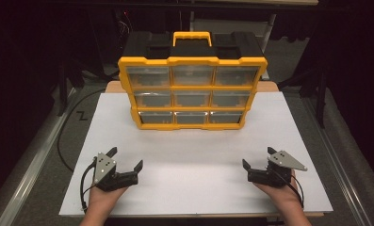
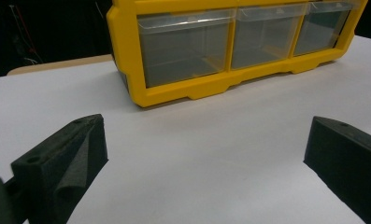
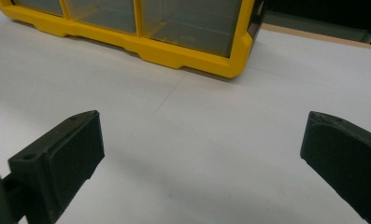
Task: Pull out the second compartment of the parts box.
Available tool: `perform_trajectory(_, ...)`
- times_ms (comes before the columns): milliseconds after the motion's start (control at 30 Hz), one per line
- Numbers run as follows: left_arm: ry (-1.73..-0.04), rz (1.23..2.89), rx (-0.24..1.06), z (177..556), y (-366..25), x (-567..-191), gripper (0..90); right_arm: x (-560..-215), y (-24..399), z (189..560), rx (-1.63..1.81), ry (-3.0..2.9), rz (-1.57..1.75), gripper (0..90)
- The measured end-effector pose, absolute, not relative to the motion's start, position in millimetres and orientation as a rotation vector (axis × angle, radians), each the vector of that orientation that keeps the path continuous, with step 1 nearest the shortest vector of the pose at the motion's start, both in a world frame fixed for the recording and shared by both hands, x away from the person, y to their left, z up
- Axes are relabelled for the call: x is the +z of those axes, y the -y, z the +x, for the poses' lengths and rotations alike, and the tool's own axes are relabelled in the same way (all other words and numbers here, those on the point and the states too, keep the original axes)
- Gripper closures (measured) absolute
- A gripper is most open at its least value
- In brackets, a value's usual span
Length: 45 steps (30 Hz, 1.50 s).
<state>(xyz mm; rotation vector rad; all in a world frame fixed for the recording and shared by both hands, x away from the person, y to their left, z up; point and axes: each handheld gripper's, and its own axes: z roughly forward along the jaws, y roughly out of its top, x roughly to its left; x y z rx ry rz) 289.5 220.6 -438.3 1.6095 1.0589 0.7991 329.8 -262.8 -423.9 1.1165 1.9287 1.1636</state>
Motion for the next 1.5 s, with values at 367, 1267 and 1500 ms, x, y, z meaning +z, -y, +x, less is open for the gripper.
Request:
perform_trajectory(367,-1.036,1.627,0.769,293,-217,-439,0.2,-425,264,338,1.184,-1.901,1.14,1.0)
perform_trajectory(1267,-1.055,1.596,0.82,293,-221,-439,0.2,-419,243,403,1.15,-1.865,1.167,1.0)
perform_trajectory(1500,-1.06,1.599,0.818,292,-220,-440,0.2,-418,246,397,1.147,-1.843,1.145,1.0)
